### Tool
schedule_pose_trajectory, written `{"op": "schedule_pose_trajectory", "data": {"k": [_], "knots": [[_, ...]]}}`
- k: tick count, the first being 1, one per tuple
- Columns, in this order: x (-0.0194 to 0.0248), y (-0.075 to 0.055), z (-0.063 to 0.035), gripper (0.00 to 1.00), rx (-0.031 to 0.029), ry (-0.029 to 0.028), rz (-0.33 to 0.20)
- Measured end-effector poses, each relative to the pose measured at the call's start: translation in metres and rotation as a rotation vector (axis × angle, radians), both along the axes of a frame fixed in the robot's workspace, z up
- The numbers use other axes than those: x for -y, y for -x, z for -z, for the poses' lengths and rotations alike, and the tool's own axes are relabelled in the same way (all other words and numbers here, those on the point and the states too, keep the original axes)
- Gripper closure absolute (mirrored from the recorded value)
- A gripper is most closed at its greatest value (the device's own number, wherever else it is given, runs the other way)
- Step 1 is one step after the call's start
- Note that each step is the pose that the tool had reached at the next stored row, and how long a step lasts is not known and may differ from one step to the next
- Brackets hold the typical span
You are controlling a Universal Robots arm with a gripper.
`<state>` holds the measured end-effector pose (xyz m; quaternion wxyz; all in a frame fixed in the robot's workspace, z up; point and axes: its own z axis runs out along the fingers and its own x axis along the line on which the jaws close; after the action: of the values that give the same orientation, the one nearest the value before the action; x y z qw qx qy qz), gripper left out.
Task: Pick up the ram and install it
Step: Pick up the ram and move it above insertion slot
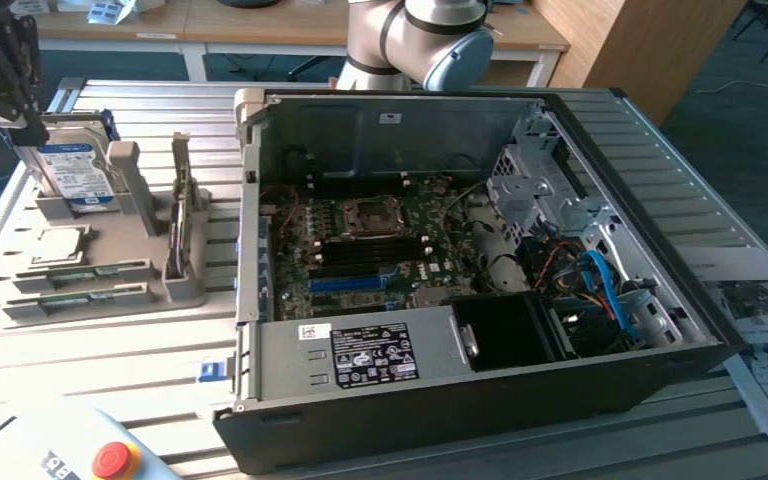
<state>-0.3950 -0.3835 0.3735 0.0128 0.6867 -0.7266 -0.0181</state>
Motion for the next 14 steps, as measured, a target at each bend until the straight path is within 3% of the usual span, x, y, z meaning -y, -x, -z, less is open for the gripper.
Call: {"op": "schedule_pose_trajectory", "data": {"k": [4,9,14], "knots": [[0.0000,0.0000,0.0000,0.90,0.0001,0.0000,-0.010],[0.0000,0.0000,0.0000,0.90,0.0000,0.0000,-0.067],[0.0000,0.0000,0.0000,0.90,0.0002,-0.0001,-0.068]]}}
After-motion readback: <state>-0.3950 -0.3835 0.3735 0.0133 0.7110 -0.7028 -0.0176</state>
